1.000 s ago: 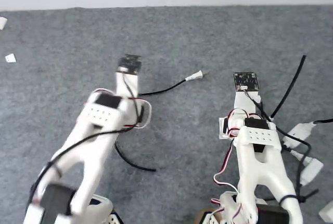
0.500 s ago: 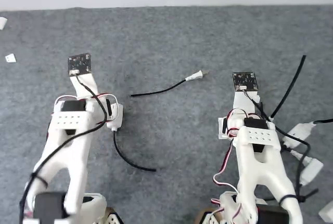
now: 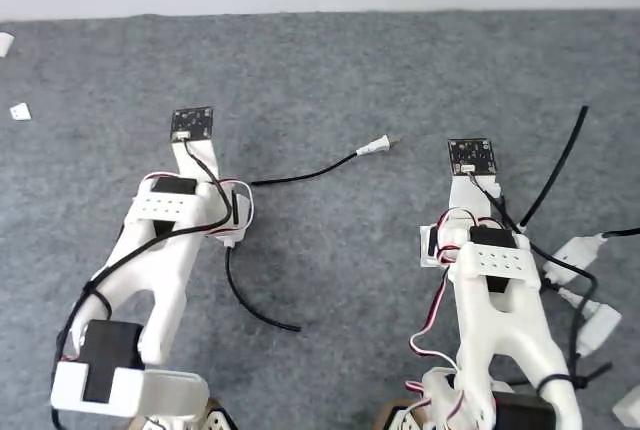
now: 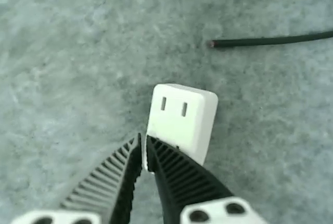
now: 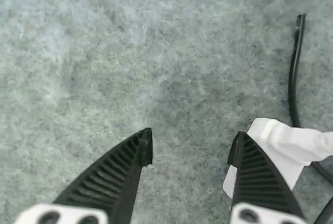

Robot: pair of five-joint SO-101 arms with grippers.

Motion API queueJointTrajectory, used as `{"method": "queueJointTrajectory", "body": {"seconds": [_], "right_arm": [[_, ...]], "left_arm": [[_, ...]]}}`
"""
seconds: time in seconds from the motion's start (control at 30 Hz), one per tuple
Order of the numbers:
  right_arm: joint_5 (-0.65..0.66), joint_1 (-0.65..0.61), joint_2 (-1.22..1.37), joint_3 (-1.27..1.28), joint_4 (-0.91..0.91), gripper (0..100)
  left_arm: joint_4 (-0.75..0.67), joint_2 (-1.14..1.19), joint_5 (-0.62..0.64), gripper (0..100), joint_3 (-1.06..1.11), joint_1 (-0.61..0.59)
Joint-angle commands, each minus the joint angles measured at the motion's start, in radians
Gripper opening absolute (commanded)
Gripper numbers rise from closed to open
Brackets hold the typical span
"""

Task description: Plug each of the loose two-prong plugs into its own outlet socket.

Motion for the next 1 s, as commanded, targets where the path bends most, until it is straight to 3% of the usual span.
{"method": "queueJointTrajectory", "body": {"seconds": [0.0, 0.4, 0.67, 0.83, 0.97], "right_arm": [[0.011, -0.005, -0.041, -0.003, -0.008, 24.1], [0.011, -0.005, -0.044, -0.003, -0.005, 24.1], [-0.002, -0.010, -0.044, -0.011, -0.031, 24.1], [-0.206, -0.081, -0.035, -0.041, -0.162, 24.1], [-0.219, -0.206, -0.031, -0.100, -0.179, 24.1]], "left_arm": [[0.003, -0.012, 0.000, 2, -0.048, 0.041], [0.000, 0.000, 0.000, 2, -0.064, 0.140], [-0.100, 0.000, 0.002, 2, 0.024, 0.190], [-0.103, 0.000, 0.002, 2, 0.033, 0.186], [-0.103, 0.000, -0.005, 2, 0.036, 0.184]]}}
